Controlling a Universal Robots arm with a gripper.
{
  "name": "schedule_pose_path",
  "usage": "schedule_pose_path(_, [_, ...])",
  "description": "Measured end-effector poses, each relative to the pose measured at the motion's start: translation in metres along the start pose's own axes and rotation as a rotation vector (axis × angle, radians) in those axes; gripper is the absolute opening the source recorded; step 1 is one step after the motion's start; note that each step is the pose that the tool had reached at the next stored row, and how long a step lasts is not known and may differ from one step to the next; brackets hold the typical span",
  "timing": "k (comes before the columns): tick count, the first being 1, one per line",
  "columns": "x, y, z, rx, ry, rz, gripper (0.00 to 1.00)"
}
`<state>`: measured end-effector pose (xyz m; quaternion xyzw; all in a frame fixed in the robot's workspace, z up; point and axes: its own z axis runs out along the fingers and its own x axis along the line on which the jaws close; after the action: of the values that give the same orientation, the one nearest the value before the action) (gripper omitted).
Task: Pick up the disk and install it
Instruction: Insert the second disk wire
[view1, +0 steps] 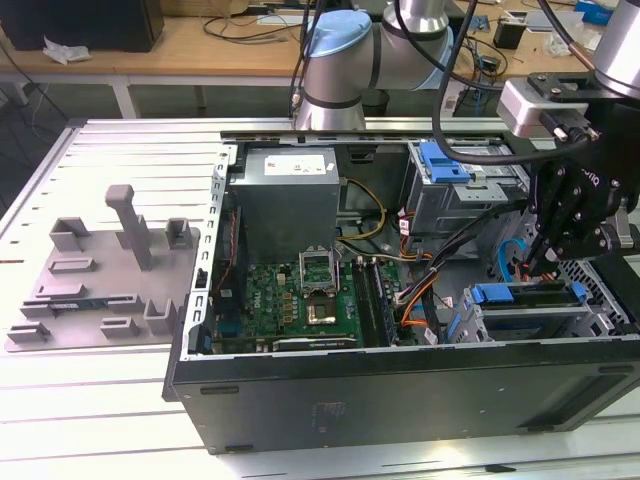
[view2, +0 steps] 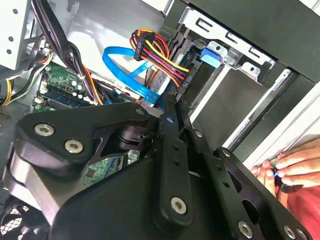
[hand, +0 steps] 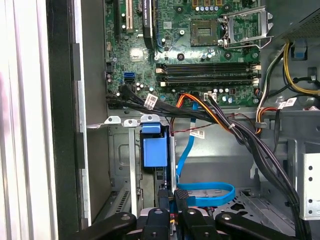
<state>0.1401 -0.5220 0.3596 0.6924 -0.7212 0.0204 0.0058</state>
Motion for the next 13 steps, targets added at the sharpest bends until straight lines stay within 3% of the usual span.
schedule_pose_path(13, [0.0042,-0.0002,0.0004,-0.0001,-0.0029,0.000,0.16])
